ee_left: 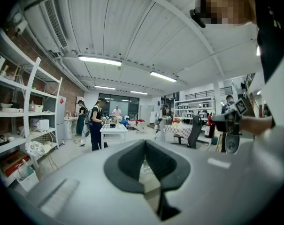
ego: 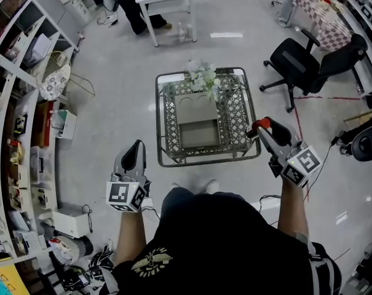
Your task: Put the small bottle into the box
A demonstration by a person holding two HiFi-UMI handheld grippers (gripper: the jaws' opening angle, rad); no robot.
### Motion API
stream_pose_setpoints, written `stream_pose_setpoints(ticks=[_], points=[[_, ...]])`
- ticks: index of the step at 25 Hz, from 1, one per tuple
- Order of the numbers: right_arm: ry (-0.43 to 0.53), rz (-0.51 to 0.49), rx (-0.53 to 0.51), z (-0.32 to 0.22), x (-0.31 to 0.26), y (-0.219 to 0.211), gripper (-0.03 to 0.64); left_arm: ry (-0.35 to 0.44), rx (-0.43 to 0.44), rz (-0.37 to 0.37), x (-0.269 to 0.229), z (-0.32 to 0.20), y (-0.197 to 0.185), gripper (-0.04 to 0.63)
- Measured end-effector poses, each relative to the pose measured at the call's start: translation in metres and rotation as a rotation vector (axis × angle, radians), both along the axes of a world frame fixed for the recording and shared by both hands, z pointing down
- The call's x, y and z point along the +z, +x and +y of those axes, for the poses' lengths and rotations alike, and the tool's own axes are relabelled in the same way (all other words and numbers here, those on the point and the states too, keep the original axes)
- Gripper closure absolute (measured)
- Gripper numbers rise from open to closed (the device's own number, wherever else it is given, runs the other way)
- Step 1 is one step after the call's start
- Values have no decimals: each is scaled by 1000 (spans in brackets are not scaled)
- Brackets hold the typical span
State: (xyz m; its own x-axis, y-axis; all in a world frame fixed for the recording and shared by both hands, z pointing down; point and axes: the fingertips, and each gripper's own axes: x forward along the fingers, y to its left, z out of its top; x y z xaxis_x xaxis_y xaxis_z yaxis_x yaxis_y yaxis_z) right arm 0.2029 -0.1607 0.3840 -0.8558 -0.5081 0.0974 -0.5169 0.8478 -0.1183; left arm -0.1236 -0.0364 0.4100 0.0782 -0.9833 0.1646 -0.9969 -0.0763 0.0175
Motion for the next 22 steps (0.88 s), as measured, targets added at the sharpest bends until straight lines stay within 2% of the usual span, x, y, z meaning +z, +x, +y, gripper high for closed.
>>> stream_pose_setpoints(ticks=[6,12,15,22], points=[[6,3,8,-1,-7,-18,469,-5,27,17,5,-9,-12,595],[17,-1,73,1,-17,-31,469,2,108,6,-6,-30,-24,595],[19,-5,104,0,-20,-43,469,5,141,-9,-9,-40,-36,595],[3,7,150,-3,-15,-81,469,-20,184,5,1,-55,-73,595]])
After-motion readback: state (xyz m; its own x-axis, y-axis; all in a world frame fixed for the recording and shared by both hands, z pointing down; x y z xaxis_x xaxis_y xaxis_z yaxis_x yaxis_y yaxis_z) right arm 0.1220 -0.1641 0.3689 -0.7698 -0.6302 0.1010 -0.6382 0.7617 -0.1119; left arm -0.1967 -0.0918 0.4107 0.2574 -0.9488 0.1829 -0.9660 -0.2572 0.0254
